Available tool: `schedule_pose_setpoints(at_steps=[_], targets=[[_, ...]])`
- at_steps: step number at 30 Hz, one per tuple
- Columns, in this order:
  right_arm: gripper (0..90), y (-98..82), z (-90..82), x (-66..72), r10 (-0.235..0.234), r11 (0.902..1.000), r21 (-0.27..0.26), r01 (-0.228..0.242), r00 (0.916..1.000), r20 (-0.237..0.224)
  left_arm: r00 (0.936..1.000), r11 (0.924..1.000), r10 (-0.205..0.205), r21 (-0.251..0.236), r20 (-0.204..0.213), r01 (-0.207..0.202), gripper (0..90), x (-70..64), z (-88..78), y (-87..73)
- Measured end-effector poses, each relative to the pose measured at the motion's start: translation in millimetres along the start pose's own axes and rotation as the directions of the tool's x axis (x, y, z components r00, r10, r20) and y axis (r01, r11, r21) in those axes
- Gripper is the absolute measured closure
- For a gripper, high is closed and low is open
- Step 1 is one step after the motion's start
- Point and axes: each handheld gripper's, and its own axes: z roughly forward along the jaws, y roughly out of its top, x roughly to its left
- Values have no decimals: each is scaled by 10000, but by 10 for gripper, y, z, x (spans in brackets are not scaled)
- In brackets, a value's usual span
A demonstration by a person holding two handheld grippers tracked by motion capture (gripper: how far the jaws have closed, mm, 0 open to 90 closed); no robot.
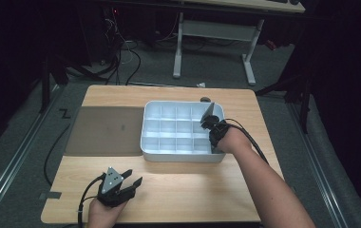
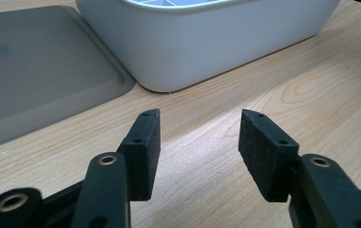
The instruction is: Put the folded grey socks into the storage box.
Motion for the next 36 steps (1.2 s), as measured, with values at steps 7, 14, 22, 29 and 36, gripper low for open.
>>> schedule_pose_setpoints(at_steps=[7,14,22,29,36], targets=[[889,-72,-118,-1,216,9992,-321,-217,9998,-45,10000,10000,-6,27,13,6,502,-2,10,-2],[900,-307,-261,-16,356,9990,294,-350,9991,-214,10000,10000,48,18,40,-48,503,-22,6,2],[900,-328,-67,-62,915,9946,574,-870,9925,-811,10000,10000,-22,7,13,22,502,-1,1,0],[900,-301,58,-21,849,9952,566,-804,9931,-814,10000,10000,-39,39,20,39,503,2,2,-2],[874,-339,-78,-59,1013,9946,296,-991,9909,-881,10000,10000,-8,48,18,8,502,-10,7,-3]])
